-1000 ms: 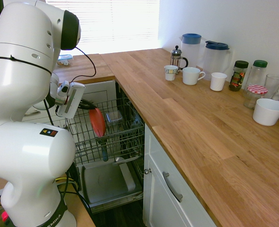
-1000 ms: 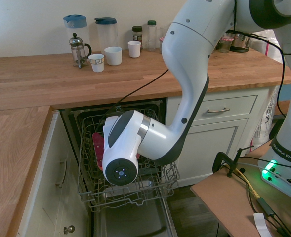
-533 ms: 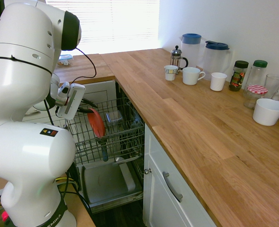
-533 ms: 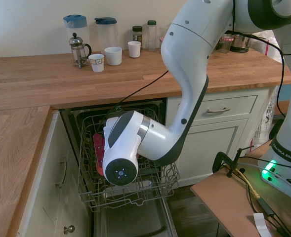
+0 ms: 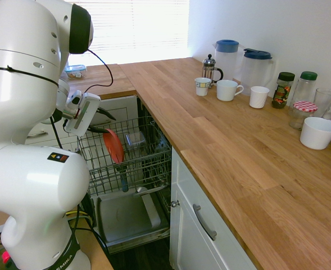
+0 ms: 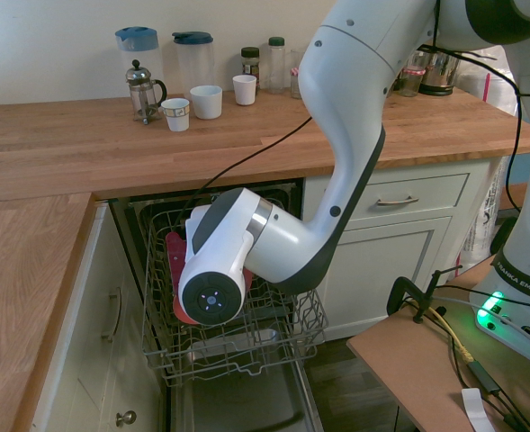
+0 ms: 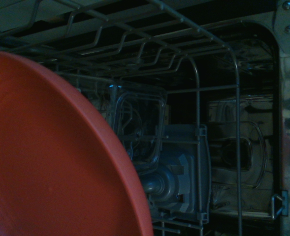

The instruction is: Put the plate in the dishwasher

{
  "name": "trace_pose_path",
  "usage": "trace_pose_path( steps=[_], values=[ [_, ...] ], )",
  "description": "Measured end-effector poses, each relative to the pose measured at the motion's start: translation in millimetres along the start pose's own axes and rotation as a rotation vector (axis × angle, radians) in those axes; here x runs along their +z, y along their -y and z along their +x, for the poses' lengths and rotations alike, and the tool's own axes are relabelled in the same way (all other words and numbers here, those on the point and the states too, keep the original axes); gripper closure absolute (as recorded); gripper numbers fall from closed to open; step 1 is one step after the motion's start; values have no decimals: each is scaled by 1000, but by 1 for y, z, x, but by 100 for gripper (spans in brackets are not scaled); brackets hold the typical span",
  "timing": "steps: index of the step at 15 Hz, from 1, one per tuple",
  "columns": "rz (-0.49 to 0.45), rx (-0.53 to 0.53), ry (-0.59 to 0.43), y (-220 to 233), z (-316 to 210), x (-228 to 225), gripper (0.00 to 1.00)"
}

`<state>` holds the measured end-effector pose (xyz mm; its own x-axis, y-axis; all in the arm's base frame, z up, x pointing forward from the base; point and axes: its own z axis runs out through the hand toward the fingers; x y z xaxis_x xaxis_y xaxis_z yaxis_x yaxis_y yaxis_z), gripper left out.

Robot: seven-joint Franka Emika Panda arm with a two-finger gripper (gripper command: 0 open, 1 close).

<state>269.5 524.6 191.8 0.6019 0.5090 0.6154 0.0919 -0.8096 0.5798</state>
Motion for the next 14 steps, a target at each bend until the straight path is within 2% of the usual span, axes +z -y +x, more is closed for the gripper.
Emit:
trace_pose_path(
  steps=[8, 14],
  values=[
    [54, 97, 47, -45, 33, -47, 0],
    [137, 209, 135, -90, 54, -45, 0]
  ],
)
